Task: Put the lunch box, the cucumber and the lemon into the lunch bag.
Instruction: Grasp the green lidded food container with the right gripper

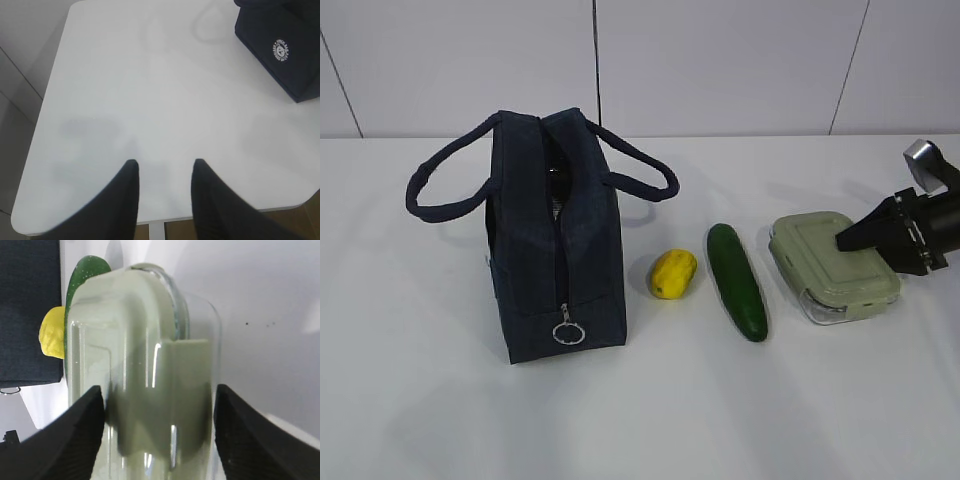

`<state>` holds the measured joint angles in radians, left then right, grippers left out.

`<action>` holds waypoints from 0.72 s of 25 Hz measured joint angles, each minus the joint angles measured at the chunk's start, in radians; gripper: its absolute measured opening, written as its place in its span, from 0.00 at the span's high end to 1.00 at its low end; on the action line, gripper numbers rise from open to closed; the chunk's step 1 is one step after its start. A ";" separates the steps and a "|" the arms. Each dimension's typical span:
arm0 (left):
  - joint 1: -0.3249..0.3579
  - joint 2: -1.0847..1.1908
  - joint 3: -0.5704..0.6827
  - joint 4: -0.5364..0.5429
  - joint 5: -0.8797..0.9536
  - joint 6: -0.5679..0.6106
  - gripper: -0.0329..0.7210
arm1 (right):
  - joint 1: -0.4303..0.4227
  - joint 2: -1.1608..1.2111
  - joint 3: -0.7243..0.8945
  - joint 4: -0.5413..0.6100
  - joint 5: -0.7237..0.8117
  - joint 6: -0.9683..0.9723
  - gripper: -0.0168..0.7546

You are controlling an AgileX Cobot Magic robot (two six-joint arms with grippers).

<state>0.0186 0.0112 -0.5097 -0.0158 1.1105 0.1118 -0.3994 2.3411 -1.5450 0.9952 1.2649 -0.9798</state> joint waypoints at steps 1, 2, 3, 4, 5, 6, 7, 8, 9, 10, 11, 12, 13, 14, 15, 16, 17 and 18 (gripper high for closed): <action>0.000 0.000 0.000 0.000 0.000 0.000 0.64 | 0.000 0.000 0.000 0.000 0.000 0.000 0.34; 0.000 0.000 0.000 0.000 0.000 0.000 0.64 | 0.000 0.000 0.000 0.000 0.000 0.000 0.34; 0.000 0.000 0.000 0.000 0.000 0.000 0.64 | 0.000 0.000 0.000 0.000 0.000 0.000 0.34; 0.000 0.000 0.000 0.000 0.000 0.000 0.64 | 0.000 0.000 0.000 0.000 0.000 0.000 0.34; 0.000 0.000 0.000 0.000 0.000 0.000 0.64 | 0.000 0.000 0.000 0.000 0.000 0.000 0.34; 0.000 0.000 0.000 0.000 0.000 0.000 0.64 | 0.000 0.000 0.000 0.000 0.002 0.000 0.35; 0.000 0.000 0.000 0.000 0.000 0.000 0.64 | 0.000 0.000 0.000 0.000 0.004 0.000 0.37; 0.000 0.000 0.000 0.000 0.000 0.000 0.64 | 0.000 -0.002 0.000 0.000 0.006 0.000 0.39; 0.000 0.000 0.000 0.000 0.000 0.000 0.64 | 0.000 -0.002 -0.001 0.000 0.006 0.000 0.40; 0.000 0.000 0.000 0.000 0.000 0.000 0.64 | 0.000 -0.002 -0.001 0.002 0.008 0.000 0.42; 0.000 0.000 0.000 0.000 0.000 0.000 0.64 | 0.000 -0.002 -0.001 0.002 0.010 0.002 0.43; 0.000 0.000 0.000 0.000 0.000 0.000 0.64 | 0.000 -0.002 -0.001 0.004 0.012 0.002 0.44; 0.000 0.000 0.000 0.000 0.000 0.000 0.64 | 0.000 -0.002 -0.001 0.004 0.012 0.002 0.46; 0.000 0.000 0.000 0.000 0.000 0.000 0.64 | 0.000 -0.002 -0.001 0.004 0.014 0.002 0.46; 0.000 0.000 0.000 0.000 0.000 0.000 0.64 | 0.000 -0.002 -0.001 0.004 0.014 0.002 0.46; 0.000 0.000 0.000 0.000 0.000 0.000 0.64 | 0.000 -0.002 -0.001 0.004 0.014 0.002 0.46; 0.000 0.000 0.000 0.000 0.000 0.000 0.64 | 0.000 -0.002 -0.001 0.004 0.014 0.002 0.46; 0.000 0.000 0.000 0.000 0.000 0.000 0.64 | 0.000 -0.002 -0.001 0.004 0.014 0.002 0.46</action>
<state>0.0186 0.0112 -0.5097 -0.0158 1.1105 0.1118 -0.3994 2.3392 -1.5457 0.9990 1.2788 -0.9779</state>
